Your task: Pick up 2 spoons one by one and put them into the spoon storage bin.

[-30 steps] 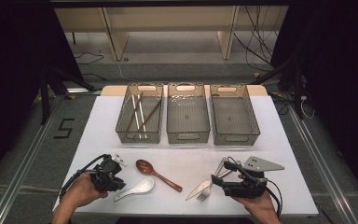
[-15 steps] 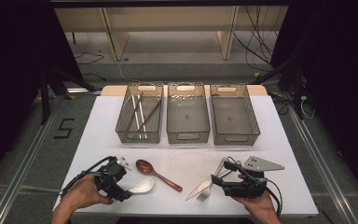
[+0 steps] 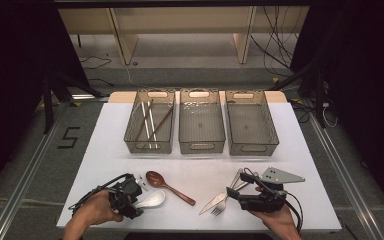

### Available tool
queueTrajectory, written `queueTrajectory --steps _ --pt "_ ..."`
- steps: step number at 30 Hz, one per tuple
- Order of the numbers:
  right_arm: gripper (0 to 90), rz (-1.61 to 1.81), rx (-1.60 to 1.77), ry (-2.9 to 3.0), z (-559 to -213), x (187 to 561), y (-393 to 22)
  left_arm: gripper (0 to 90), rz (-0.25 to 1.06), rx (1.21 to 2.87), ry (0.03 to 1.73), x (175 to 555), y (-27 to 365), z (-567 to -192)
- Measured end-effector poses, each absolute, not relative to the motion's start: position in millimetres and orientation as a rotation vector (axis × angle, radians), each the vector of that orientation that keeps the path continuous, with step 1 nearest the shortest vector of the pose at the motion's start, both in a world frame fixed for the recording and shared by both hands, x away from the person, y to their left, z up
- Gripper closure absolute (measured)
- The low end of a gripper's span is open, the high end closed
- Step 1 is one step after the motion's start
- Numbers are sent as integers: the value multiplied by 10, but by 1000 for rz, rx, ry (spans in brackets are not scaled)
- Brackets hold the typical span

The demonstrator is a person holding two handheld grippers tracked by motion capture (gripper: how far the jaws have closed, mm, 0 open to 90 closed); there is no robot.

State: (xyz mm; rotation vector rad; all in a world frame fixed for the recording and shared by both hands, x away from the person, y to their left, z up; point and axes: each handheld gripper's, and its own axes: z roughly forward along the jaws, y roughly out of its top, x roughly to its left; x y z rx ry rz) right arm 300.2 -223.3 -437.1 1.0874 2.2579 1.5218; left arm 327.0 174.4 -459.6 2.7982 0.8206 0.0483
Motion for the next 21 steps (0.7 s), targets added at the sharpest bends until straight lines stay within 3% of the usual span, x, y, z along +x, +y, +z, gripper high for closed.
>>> queueTrajectory --steps 7,21 --pt "271 1522 1088 2258 -4371 3003 -2234 630 69 2820 791 3261 1732 -4618" --pt "271 1521 1086 2258 -4371 3002 -2231 743 59 2827 768 3254 1713 -4615"
